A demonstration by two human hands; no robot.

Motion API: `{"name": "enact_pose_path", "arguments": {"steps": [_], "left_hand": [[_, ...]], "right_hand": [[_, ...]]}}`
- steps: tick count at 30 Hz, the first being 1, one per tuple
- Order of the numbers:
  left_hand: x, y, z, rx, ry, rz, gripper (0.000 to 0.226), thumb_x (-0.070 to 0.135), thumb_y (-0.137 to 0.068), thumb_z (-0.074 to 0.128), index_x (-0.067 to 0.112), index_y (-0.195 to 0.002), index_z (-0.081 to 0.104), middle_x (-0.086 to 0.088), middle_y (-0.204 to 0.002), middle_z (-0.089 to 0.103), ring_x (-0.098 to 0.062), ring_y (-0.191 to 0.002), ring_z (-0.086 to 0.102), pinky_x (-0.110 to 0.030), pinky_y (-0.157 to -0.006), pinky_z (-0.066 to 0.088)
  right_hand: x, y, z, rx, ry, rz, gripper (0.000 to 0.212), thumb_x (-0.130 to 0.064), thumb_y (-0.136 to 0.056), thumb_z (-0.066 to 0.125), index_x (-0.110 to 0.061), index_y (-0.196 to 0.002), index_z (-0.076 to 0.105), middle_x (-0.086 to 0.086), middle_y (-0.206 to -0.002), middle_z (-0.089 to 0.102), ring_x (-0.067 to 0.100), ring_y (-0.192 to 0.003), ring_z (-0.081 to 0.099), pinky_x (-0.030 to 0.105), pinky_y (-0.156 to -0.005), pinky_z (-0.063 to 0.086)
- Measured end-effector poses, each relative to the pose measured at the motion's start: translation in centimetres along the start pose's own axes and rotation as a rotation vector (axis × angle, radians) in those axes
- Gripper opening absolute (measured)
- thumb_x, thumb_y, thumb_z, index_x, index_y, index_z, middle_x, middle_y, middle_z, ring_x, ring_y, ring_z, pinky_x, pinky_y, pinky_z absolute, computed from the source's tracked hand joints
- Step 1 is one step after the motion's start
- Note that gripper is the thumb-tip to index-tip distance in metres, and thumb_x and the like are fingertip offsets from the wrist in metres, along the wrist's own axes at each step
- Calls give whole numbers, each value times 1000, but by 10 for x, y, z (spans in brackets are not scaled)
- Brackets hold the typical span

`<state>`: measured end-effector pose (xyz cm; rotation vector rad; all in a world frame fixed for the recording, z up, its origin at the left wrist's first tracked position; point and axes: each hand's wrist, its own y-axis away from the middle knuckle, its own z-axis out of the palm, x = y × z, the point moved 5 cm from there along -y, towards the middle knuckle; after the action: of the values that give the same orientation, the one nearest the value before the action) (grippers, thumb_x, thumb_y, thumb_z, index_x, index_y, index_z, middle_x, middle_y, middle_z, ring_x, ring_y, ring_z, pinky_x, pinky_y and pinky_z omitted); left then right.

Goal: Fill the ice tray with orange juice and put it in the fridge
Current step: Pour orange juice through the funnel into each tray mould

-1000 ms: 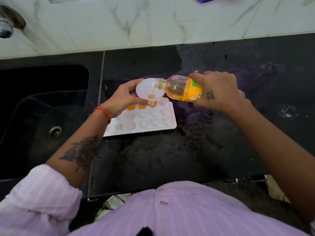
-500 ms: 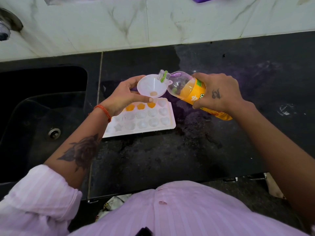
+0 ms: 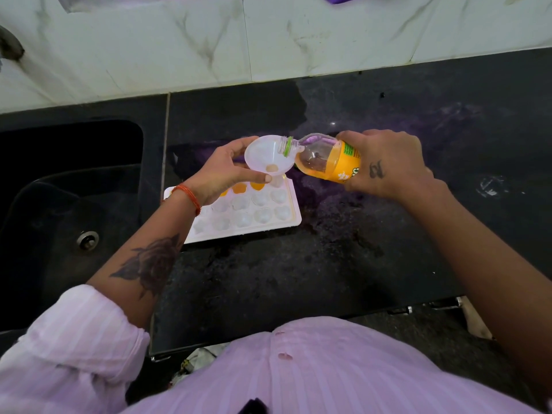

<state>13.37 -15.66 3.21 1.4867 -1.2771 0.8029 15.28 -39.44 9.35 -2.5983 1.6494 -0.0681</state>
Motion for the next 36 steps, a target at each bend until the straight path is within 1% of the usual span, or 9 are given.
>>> {"name": "enact_pose_path", "arguments": {"steps": [2, 8, 12, 15, 21, 25, 29, 32, 36], "left_hand": [[0, 0, 2, 1, -3, -9, 73, 6, -72, 77, 22, -136, 46, -4, -125, 59, -26, -107, 60, -44, -81, 56], [1, 0, 5, -7, -13, -11, 68, 8, -73, 77, 25, -132, 48, -5, -124, 60, -31, -103, 62, -36, -73, 54], [1, 0, 6, -4, -15, -10, 68, 8, -73, 77, 25, -132, 48, -5, -124, 60, -30, -105, 61, -43, -83, 55], [1, 0, 7, -5, -14, -11, 68, 8, -73, 77, 25, -132, 48, -5, -124, 60, -30, -104, 62, -43, -83, 55], [0, -2, 7, -6, -11, -7, 66, 9, -73, 77, 26, -130, 48, -3, -126, 57, -25, -110, 58, -32, -79, 54], [0, -2, 7, 0, -12, 0, 68, 10, -73, 78, 25, -132, 48, -2, -127, 57, -24, -113, 56, -31, -79, 53], [0, -2, 6, -5, -12, 9, 70, 10, -72, 78, 24, -134, 48, -3, -127, 57, -24, -113, 56, -35, -83, 54], [1, -2, 7, -13, -7, 18, 70, 10, -73, 77, 24, -134, 48, -3, -127, 57, -25, -113, 56, -37, -85, 53], [3, 0, 4, -10, 19, 27, 69, 6, -72, 78, 26, -131, 49, 1, -122, 60, -23, -111, 58, -44, -89, 53]], "right_hand": [[0, 1, 0, 0, 9, -1, 68, -42, -69, 74, -31, -130, 46, 5, -104, 63, 32, -93, 61, 32, -67, 36], [1, 2, -2, 12, 58, -12, 65, -40, -70, 73, -30, -129, 47, 5, -103, 63, 31, -91, 61, 32, -67, 36], [1, 2, -3, 22, 88, -6, 61, -41, -71, 72, -30, -126, 49, 5, -102, 63, 32, -91, 61, 33, -66, 35], [1, 3, -4, 17, 103, -5, 61, -41, -72, 71, -30, -128, 48, 5, -103, 63, 32, -91, 61, 34, -67, 35], [1, 3, -6, 7, 117, 0, 62, -41, -74, 71, -28, -129, 47, 7, -105, 62, 32, -92, 61, 35, -68, 36], [1, 3, -5, 9, 107, 3, 61, -41, -73, 71, -28, -128, 48, 7, -105, 63, 32, -92, 61, 35, -68, 36], [3, 3, -5, -1, 48, 16, 63, -44, -71, 72, -30, -128, 48, 5, -104, 64, 31, -93, 61, 34, -69, 38], [2, 5, -5, -19, -53, 45, 70, -43, -65, 76, -31, -128, 50, 5, -107, 65, 32, -96, 61, 32, -69, 36], [0, 5, -1, -51, -159, 82, 81, -45, -60, 79, -32, -133, 46, 6, -113, 65, 33, -102, 59, 34, -76, 42]]}}
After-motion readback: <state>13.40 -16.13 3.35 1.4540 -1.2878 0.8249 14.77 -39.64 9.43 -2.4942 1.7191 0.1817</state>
